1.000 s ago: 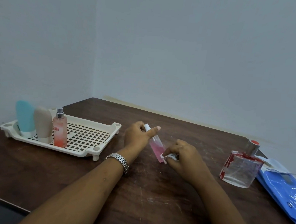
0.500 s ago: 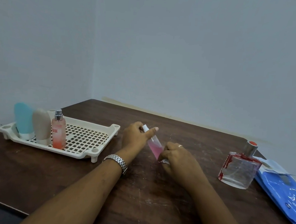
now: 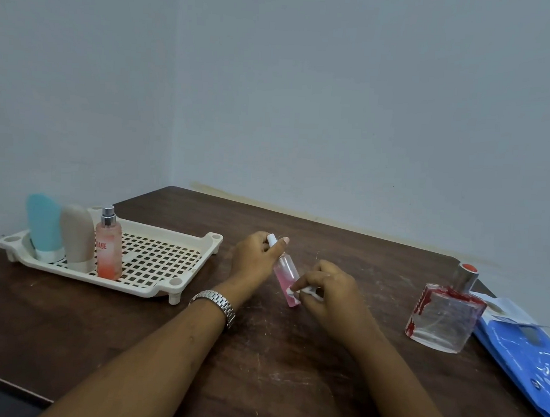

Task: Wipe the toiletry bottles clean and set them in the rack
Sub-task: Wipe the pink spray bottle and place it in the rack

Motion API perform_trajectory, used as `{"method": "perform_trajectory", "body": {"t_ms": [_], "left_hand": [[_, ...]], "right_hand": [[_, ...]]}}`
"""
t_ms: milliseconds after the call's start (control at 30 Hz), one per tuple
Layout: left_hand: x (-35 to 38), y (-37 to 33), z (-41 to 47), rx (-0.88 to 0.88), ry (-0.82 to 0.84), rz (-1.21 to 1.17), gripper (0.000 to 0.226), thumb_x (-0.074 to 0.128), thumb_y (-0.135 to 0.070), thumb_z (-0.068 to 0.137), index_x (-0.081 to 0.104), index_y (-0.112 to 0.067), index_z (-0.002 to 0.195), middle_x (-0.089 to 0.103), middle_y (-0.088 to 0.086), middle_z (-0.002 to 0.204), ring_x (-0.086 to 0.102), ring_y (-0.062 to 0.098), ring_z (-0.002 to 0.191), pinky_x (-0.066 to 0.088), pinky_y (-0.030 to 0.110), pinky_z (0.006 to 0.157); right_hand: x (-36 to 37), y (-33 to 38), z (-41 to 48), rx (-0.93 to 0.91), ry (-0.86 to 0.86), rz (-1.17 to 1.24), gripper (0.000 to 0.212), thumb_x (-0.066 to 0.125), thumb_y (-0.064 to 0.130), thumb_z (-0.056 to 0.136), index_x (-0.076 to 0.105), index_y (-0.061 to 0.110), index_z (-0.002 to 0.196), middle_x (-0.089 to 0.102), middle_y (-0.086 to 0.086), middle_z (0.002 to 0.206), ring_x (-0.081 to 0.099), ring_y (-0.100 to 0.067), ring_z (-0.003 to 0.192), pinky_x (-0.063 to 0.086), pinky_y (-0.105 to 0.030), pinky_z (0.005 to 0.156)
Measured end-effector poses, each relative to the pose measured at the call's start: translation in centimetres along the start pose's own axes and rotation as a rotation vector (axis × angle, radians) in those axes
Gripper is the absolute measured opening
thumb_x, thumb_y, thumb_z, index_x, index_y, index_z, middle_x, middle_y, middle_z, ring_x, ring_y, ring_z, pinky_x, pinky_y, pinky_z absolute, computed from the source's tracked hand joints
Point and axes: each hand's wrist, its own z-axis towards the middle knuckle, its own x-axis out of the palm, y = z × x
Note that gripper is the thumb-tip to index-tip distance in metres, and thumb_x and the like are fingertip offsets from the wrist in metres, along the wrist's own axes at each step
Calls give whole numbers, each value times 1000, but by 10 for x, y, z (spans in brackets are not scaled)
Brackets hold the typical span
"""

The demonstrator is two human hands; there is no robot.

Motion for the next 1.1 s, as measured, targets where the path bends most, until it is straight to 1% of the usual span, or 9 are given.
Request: {"method": "perform_trajectory", "body": {"t_ms": [67, 167, 300, 367, 500, 600, 733, 900, 1100], "left_hand": [[2, 0, 0, -5, 46, -61, 31, 53, -39, 95, 62, -10, 91, 71, 11, 86, 67, 24, 73, 44, 24, 58], [1, -6, -4, -64, 145, -261, 19, 47, -29, 99, 57, -13, 103, 70, 1, 93, 65, 12, 80, 48, 15, 62], [2, -10, -3, -178, 185, -472, 17, 39, -18, 102, 54, -12, 108, 67, -2, 94, 61, 12, 87, 48, 22, 78], [2, -11, 0, -246, 169, -587, 21, 36, -13, 103, 55, -7, 110, 65, 2, 92, 63, 18, 83, 50, 26, 78], [2, -11, 1, -355, 114, -843, 23, 35, -7, 102, 55, -6, 92, 54, 7, 73, 58, 22, 68, 49, 31, 71], [4, -15, -3, -386, 126, -981, 23, 38, -15, 102, 48, -9, 81, 49, 3, 62, 51, 18, 58, 46, 29, 66], [6, -17, -4, -356, 118, -985, 28, 49, -33, 97, 44, -13, 78, 45, -2, 54, 48, 13, 50, 40, 27, 58], [6, -15, -3, -334, 68, -945, 34, 53, -40, 94, 44, -14, 75, 40, -3, 51, 43, 12, 49, 37, 25, 54], [6, -19, -6, -266, 69, -928, 41, 49, -49, 92, 40, -15, 70, 38, -4, 47, 40, 10, 44, 39, 20, 47]], "right_hand": [[-2, -5, 0, 45, 4, 62, 7, 70, 19, 80, 72, 25, 83, 55, 9, 85, 51, -3, 75, 39, -10, 59], [0, -7, 1, 52, -27, 79, 10, 69, 16, 81, 70, 26, 82, 54, 14, 86, 50, 1, 77, 36, -6, 60], [4, -2, 1, 13, -41, 83, 13, 69, 11, 81, 71, 23, 85, 53, 15, 88, 49, 5, 79, 38, -2, 64], [3, -2, 1, 23, -12, 94, 13, 71, 11, 80, 72, 23, 85, 52, 14, 88, 49, 4, 79, 37, -1, 64], [2, -5, 2, 71, 25, 126, 12, 73, 15, 78, 72, 26, 82, 56, 11, 88, 51, 1, 80, 38, -4, 61], [4, -4, 2, 101, -18, 177, 18, 73, 12, 78, 69, 30, 77, 58, 10, 88, 52, 0, 79, 39, -5, 62], [8, 2, 0, 65, -75, 192, 15, 72, 10, 78, 71, 25, 79, 57, 12, 87, 53, 1, 79, 40, -4, 65], [6, 3, -1, 43, -15, 259, 13, 76, 9, 74, 73, 22, 75, 58, 13, 83, 54, 3, 81, 38, -4, 64], [10, 3, 0, 128, -81, 309, 23, 75, 9, 75, 67, 31, 72, 61, 7, 84, 54, -3, 77, 42, -11, 63]]}}
